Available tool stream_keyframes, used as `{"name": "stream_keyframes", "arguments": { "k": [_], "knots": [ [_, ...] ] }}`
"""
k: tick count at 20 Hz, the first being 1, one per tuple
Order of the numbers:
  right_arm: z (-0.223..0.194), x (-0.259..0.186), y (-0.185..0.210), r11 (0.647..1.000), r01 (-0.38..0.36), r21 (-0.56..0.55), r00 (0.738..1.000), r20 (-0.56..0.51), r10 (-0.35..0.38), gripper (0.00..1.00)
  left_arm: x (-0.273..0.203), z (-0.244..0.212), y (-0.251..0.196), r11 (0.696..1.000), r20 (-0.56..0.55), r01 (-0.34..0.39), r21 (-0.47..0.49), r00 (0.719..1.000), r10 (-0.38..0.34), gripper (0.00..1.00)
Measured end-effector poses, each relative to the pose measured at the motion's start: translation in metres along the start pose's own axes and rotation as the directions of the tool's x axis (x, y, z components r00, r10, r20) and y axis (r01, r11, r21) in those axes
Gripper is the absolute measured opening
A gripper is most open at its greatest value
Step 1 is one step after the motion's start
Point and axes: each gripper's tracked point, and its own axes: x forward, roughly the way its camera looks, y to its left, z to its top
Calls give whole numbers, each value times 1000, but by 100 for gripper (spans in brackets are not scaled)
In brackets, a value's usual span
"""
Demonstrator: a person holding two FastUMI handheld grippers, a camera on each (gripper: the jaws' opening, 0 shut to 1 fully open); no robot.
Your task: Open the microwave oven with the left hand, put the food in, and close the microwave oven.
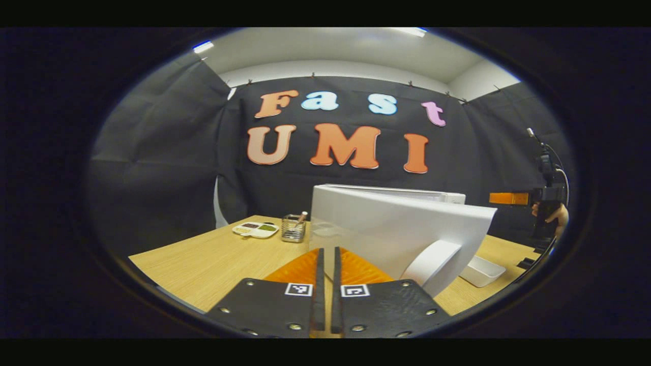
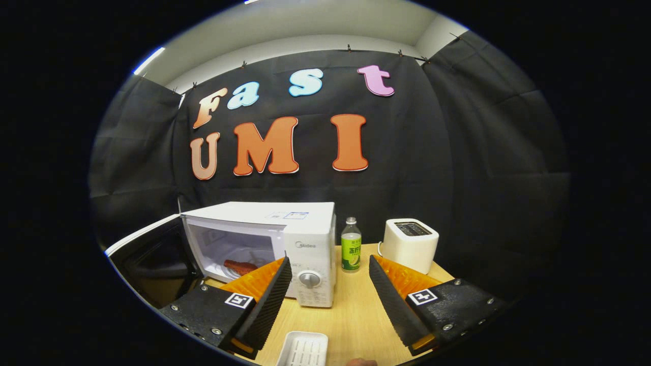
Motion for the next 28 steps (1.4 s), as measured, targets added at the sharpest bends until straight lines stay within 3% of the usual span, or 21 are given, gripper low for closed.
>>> {"name": "stream_keyframes", "arguments": {
  "k": [2,6,9,14,19,28],
  "knots": [
    [-4,-4,-18,1000,15,10,1000,-5,-15,95,7,2,-19,999,0,24,25,1000,-24,1],
    [-10,-5,-47,999,38,28,999,-17,-37,95,29,7,-66,992,9,126,9,992,-126,1],
    [-9,-5,-63,998,56,25,998,-20,-56,95,45,9,-86,988,7,150,22,989,-151,1],
    [-5,-3,-67,998,54,33,999,-2,-54,95,67,15,-103,988,16,144,60,989,-145,1],
    [-2,-8,-64,999,47,14,999,-8,-47,95,89,19,-109,989,6,148,23,989,-148,1],
    [14,-30,-72,995,94,-23,995,22,-93,95,136,31,-116,989,3,140,40,990,-140,1]
  ]
}}
